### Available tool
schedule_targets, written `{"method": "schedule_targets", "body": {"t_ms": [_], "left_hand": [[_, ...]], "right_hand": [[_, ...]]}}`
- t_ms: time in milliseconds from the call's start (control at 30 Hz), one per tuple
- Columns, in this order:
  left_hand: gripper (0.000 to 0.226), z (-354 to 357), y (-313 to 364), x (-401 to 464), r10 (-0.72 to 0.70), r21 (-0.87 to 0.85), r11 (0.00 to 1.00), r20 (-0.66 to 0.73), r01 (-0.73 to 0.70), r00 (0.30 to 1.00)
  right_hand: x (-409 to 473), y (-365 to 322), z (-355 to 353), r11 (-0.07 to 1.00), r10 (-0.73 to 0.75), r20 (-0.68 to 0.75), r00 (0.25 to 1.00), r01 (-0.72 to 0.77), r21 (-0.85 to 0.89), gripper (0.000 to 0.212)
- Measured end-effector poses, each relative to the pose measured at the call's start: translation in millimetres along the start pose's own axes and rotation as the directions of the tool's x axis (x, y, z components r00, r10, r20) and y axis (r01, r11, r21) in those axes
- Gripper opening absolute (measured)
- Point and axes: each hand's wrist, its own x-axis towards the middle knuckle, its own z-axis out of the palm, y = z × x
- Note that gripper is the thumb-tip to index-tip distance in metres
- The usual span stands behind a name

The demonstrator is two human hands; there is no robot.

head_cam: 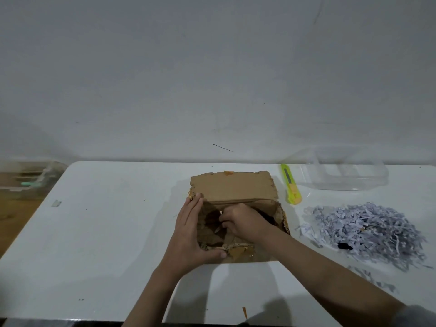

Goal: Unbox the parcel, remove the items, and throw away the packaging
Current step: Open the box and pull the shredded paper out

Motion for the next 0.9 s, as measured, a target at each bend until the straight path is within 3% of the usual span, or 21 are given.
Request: {"method": "schedule_targets", "body": {"t_ms": [400, 633, 733, 800, 900], "left_hand": [[0.129, -2, 1, -4, -0.001, -0.007, 1.000, 0.008, 0.001, 1.000], [0.128, -3, 1, -5, 0.003, -0.009, 1.000, 0.023, -0.003, 1.000], [0.126, -3, 0, -4, 0.007, -0.021, 1.000, 0.020, -0.006, 1.000], [0.126, -3, -1, -4, 0.012, -0.021, 1.000, 0.022, -0.011, 1.000], [0.126, -2, -2, -4, 0.019, -0.010, 1.000, 0.020, -0.019, 1.000]], "right_hand": [[-10, -8, 3, 0.999, 0.000, -0.019, 1.000, -0.001, -0.045, 0.016], [-27, -14, -9, 0.969, 0.116, -0.207, 0.972, -0.064, 0.240, 0.010], [-33, -12, -16, 0.958, 0.130, -0.270, 0.954, -0.050, 0.282, 0.008], [-34, -10, -18, 0.963, 0.136, -0.262, 0.956, -0.065, 0.263, 0.011], [-29, -12, -14, 0.943, 0.191, -0.142, 0.971, -0.142, 0.300, 0.029]]}}
